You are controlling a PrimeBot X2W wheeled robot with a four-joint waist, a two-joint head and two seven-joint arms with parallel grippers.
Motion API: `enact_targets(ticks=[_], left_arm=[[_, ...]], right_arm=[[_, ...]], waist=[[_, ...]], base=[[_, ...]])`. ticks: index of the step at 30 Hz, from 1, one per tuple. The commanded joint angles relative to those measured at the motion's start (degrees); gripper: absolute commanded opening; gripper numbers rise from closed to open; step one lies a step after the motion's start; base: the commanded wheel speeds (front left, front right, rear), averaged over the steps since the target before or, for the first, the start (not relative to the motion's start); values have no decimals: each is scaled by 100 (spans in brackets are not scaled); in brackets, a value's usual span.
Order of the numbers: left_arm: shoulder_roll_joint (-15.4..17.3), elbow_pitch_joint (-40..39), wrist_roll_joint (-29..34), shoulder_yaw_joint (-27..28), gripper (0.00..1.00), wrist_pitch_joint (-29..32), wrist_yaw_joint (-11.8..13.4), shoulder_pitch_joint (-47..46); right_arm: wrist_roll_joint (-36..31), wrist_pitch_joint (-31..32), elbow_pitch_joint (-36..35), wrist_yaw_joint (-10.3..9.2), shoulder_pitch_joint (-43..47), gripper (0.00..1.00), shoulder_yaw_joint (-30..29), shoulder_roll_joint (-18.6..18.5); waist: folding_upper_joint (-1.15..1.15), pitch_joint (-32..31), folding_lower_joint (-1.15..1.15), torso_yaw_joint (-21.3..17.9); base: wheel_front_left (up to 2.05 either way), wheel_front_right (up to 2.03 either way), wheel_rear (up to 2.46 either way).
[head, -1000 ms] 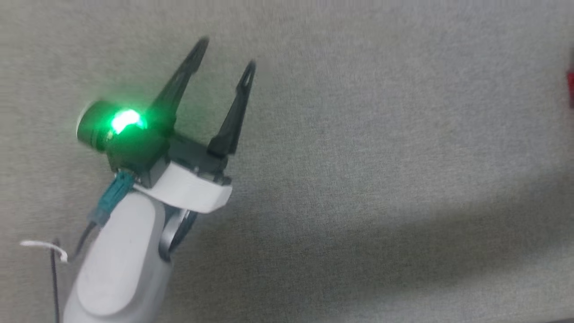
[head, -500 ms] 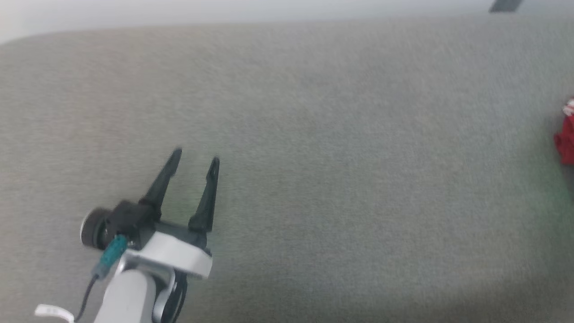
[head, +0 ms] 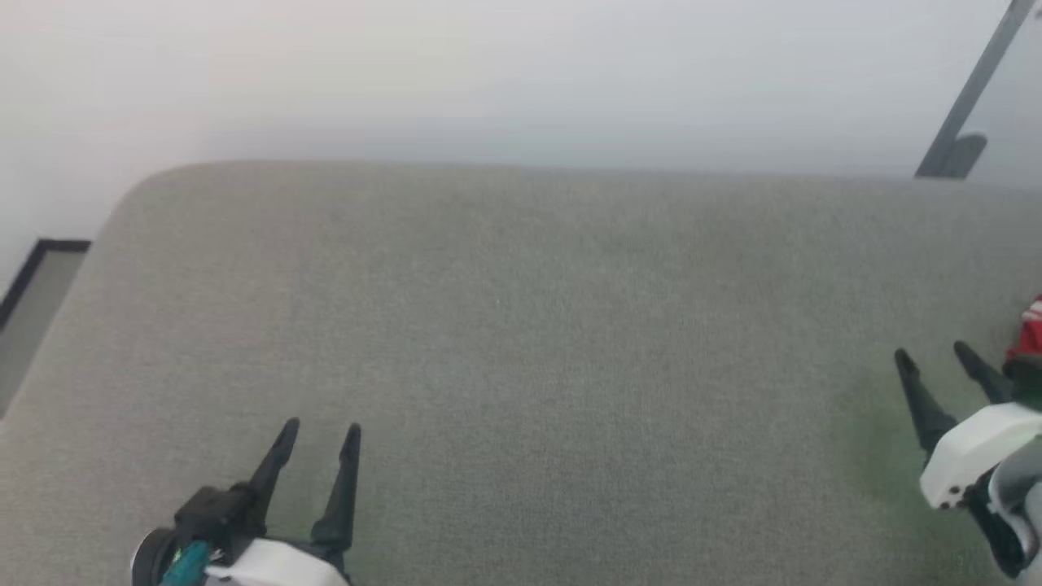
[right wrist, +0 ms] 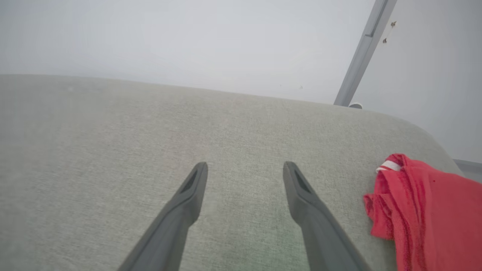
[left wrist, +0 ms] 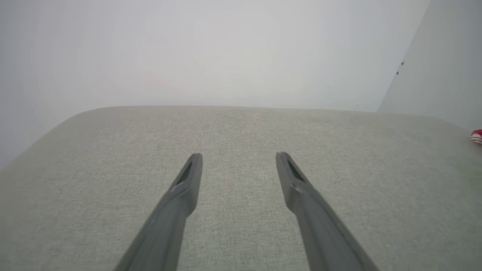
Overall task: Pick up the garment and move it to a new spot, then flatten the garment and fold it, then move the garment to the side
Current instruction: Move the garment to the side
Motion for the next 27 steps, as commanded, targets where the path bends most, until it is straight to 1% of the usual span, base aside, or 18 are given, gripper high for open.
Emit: enact_targets(ticks=[1,4,6,9,12,17,21,27], left_arm=[[0,-13,-72,78,100,-25,-8,66],[-18,-69,-99,162,100,-25,-9,231],[27,-88,-122,223,100,-25,-9,294],[38,-111,-114,258,100,-25,-9,358],[8,-162,-68,312,100,-25,-8,436],[-13,-266,-71,352,100,-25,-8,471],[-38,-403,-74,402,100,-25,-8,554],[-52,-642,-75,455,100,-25,-8,710]], right_arm=[[-65,-42,-106,-11,138,100,-17,82],[-212,-62,-317,-11,342,100,-180,146],[-319,-69,-493,-11,498,100,-342,261],[-429,-70,-687,-11,652,100,-565,333],[-647,-70,-1112,-11,916,100,-951,488],[-1053,-72,-1928,-11,1376,100,-1434,768],[-1253,-73,-2504,-11,1752,100,-1700,1029],[-1409,-71,-3130,-11,2229,100,-2068,1346]], waist=[[0,-189,0,78],[0,-298,0,61],[0,-366,0,44],[0,-423,0,35],[0,-455,0,22],[0,-456,0,15],[0,-447,0,8],[0,-444,0,3]], base=[[0,0,0],[0,0,0],[0,0,0],[0,0,0],[0,0,0],[0,0,0],[0,0,0],[0,0,0]])
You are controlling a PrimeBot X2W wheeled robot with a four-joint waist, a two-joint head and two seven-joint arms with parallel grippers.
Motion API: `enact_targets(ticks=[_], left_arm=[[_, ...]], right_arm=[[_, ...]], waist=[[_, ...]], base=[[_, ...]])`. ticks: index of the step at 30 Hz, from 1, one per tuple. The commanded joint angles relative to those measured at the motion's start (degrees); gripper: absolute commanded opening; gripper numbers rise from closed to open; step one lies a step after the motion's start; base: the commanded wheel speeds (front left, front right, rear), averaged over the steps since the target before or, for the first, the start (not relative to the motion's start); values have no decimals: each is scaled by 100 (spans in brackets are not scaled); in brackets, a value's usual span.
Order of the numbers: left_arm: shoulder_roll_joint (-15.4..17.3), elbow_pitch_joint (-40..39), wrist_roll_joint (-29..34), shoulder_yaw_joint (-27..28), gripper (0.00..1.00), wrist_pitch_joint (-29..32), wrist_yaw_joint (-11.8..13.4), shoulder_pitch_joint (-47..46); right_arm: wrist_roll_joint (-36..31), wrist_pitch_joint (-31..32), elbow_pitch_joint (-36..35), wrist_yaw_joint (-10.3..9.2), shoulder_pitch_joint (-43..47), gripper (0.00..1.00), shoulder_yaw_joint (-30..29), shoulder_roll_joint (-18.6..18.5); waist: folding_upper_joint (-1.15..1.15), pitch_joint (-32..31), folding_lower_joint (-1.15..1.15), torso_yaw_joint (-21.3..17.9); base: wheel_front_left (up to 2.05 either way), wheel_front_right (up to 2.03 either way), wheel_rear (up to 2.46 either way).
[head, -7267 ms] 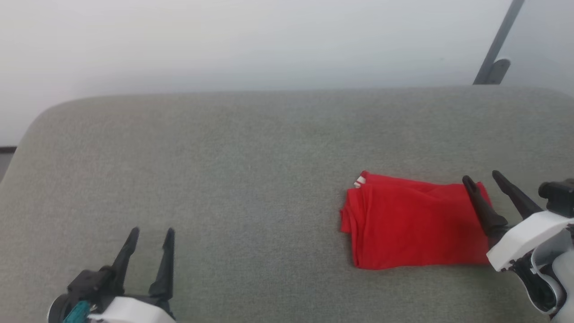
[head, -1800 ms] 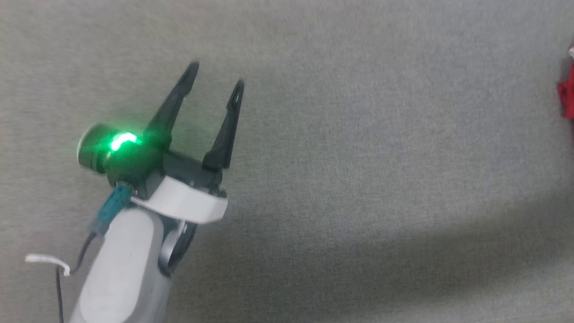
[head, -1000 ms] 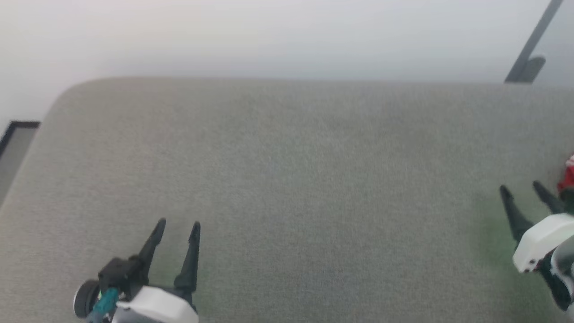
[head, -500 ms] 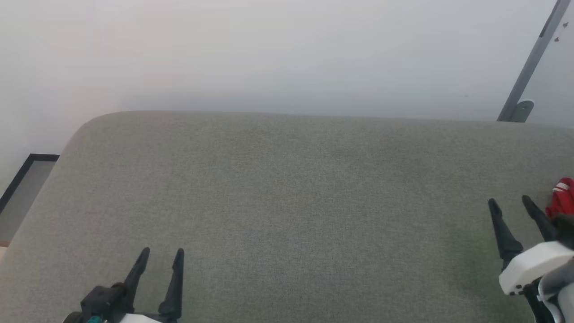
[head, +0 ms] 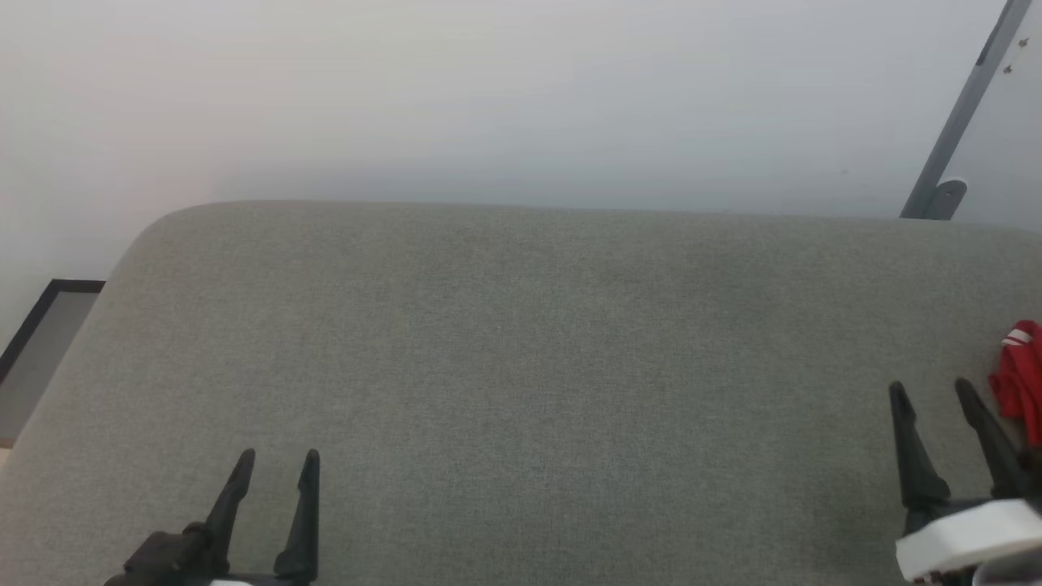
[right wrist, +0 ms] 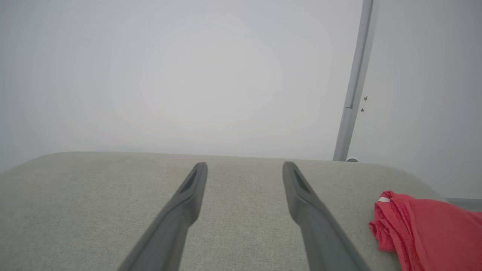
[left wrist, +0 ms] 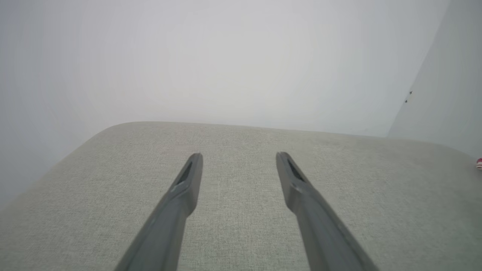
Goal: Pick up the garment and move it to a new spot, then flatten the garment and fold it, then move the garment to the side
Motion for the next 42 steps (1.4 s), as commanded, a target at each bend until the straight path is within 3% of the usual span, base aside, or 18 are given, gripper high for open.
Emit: enact_targets(ticks=[1,17,42], left_arm=[[-23,-77,14,43,100,-25,-9,101],[-135,-792,159,83,100,-25,-8,593],[-216,-907,143,61,100,-25,-8,592]], right_arm=[[-58,-10,-160,-11,162,100,-89,83],[-290,316,-1414,-11,1142,100,-462,631],[-252,333,-1420,-11,1119,100,-376,634]], waist=[[0,0,0,6],[0,56,0,-47],[0,1,0,-10]], base=[[0,0,0],[0,0,0],[0,0,0]])
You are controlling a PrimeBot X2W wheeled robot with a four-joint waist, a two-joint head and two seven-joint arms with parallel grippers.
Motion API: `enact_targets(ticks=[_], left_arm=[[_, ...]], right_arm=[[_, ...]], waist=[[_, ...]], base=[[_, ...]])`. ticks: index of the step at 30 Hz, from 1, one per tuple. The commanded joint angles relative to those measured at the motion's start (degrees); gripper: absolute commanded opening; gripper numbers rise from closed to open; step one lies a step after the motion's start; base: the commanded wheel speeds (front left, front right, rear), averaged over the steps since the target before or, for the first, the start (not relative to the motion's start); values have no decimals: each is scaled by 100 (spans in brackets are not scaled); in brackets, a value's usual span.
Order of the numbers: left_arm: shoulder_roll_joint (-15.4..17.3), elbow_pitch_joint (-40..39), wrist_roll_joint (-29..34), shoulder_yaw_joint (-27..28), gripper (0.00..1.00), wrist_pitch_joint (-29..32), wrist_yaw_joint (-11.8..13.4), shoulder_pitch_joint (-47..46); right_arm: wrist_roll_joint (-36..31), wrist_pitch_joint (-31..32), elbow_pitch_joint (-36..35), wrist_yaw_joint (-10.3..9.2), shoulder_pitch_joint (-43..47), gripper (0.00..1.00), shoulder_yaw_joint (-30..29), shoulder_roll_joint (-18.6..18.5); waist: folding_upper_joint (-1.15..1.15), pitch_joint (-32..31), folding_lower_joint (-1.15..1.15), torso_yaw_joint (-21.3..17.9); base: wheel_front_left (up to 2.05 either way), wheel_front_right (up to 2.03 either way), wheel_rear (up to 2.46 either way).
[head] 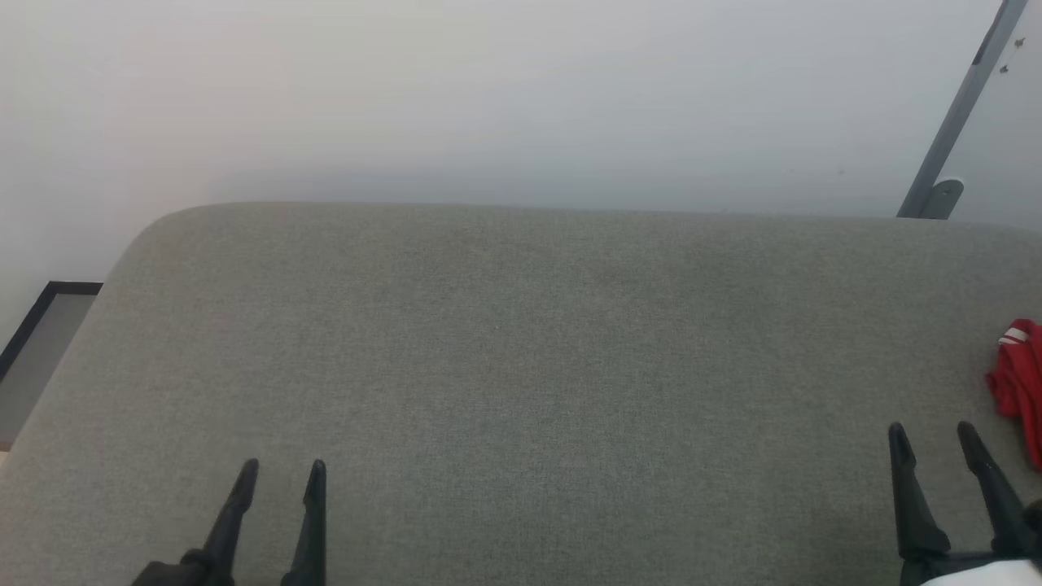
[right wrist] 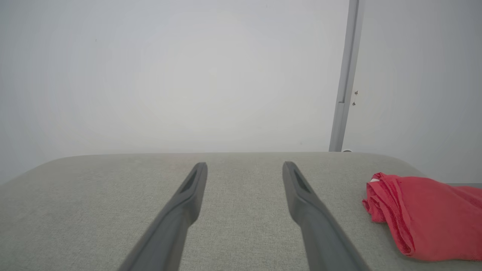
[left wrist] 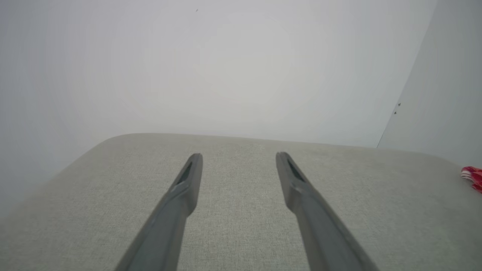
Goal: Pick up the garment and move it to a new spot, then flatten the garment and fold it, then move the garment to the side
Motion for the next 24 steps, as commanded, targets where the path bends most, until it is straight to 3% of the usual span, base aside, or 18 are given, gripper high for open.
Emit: enact_targets(ticks=[1,2,7,24], left_arm=[[-13,-39,-15,6,100,-25,-9,17],[-5,11,-27,-13,0,2,1,1],[-86,252,-132,-43,0,27,3,10],[-50,585,-2067,-48,0,436,2,-450]], right_arm=[[18,-4,2,-11,4,100,11,-5],[4,1,17,1,-1,0,3,5],[101,28,265,1,57,0,15,91],[1885,449,593,0,-372,0,32,203]], waist=[[0,3,0,-3],[0,3,0,-2],[0,5,0,-6],[0,55,0,-64]], base=[[0,0,0],[0,0,0],[0,0,0],[0,0,0]])
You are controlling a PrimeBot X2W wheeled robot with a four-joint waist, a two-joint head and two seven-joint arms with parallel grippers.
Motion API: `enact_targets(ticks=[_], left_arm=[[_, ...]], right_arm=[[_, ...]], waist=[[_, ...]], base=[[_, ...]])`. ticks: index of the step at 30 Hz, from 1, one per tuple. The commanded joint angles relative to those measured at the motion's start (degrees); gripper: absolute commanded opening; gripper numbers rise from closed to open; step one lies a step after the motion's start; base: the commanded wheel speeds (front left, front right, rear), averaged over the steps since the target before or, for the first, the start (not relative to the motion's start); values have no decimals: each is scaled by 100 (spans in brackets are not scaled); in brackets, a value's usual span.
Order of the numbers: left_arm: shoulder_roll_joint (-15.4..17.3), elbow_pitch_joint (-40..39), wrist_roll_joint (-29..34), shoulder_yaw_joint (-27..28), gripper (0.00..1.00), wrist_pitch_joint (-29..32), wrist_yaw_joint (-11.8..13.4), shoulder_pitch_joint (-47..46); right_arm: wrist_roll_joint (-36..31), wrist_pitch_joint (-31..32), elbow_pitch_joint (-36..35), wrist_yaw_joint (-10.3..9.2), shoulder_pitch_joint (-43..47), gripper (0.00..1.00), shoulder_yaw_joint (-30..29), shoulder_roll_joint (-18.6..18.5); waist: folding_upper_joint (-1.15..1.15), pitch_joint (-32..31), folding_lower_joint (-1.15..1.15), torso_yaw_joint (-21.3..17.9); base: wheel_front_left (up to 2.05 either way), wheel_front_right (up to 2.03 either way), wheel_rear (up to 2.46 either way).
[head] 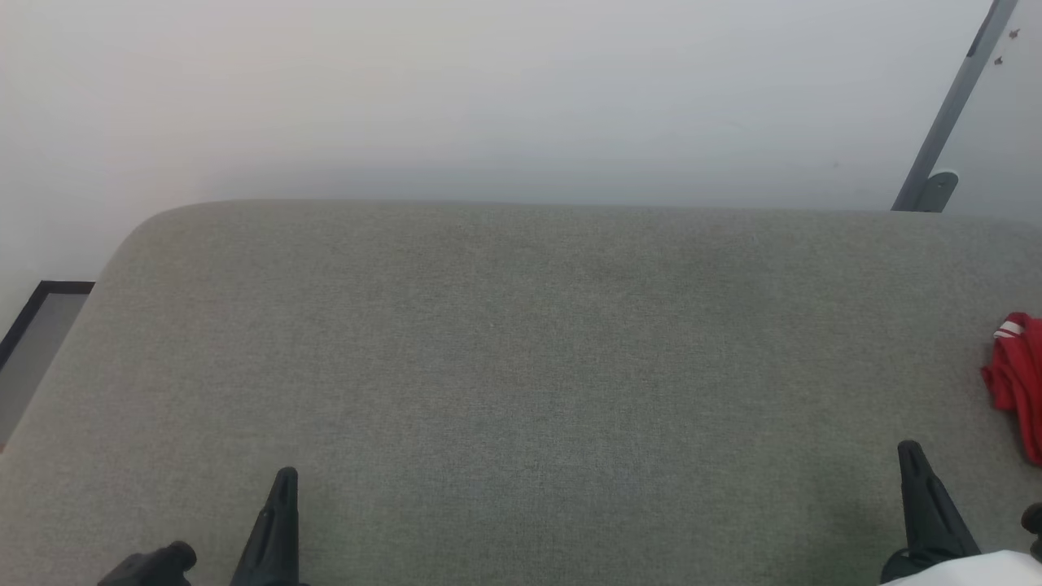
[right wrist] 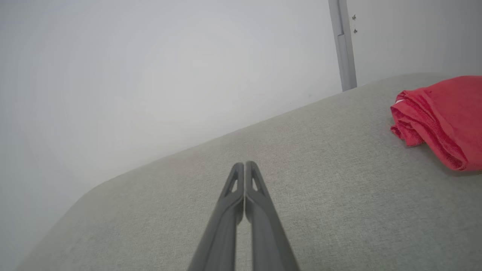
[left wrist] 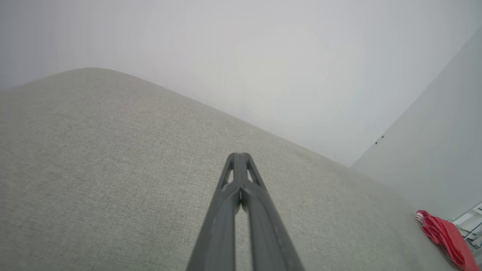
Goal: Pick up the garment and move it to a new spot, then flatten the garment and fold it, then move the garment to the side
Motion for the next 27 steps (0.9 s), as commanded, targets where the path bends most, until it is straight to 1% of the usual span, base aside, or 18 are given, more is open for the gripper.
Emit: enact_targets(ticks=[1,27], left_arm=[[42,-32,-234,4,0,39,-1,-199],[36,299,-2267,54,0,522,-7,-683]], right_arm=[[223,56,-43,-2,-176,0,3,-7],[2145,511,315,-3,-639,0,24,115]], waist=[[0,4,0,-5],[0,74,0,-86]], base=[[0,0,0],[0,0,0]])
